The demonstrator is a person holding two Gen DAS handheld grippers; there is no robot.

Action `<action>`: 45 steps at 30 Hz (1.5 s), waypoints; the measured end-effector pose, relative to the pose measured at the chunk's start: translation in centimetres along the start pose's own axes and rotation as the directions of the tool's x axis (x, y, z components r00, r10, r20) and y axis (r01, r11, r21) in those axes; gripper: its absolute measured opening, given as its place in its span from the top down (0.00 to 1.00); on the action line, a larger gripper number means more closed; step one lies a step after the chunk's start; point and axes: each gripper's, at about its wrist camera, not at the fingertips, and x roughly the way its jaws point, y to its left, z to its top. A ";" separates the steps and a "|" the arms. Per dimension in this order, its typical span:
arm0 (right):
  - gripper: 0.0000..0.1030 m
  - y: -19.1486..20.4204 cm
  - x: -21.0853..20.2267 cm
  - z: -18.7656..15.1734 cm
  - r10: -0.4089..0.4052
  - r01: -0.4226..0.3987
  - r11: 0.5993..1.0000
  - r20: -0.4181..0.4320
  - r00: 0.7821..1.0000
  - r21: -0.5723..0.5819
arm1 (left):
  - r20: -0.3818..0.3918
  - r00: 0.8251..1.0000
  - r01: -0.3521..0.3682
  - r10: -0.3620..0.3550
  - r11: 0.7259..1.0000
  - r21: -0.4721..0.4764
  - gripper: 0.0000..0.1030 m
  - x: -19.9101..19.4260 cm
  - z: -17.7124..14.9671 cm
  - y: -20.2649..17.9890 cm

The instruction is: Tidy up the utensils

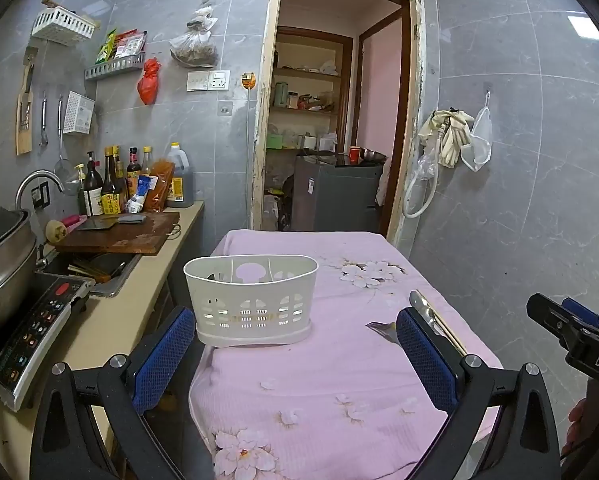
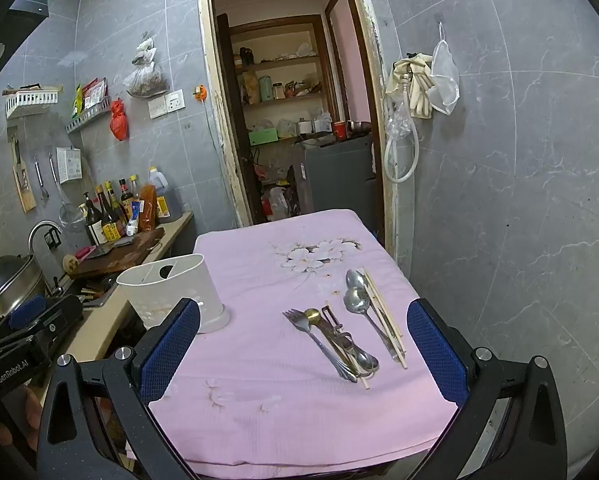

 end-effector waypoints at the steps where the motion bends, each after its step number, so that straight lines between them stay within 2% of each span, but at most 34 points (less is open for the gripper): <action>1: 0.01 0.0 0.0 0.0 0.000 0.000 1.000 0.000 1.000 0.001 | 0.000 1.000 0.000 0.000 1.000 0.001 0.01 -0.1 0.0 -0.1; 45: 0.01 0.1 0.1 -0.2 0.001 -0.001 1.000 -0.007 1.000 0.004 | -0.004 1.000 -0.002 0.002 1.000 -0.006 0.01 0.7 0.2 0.4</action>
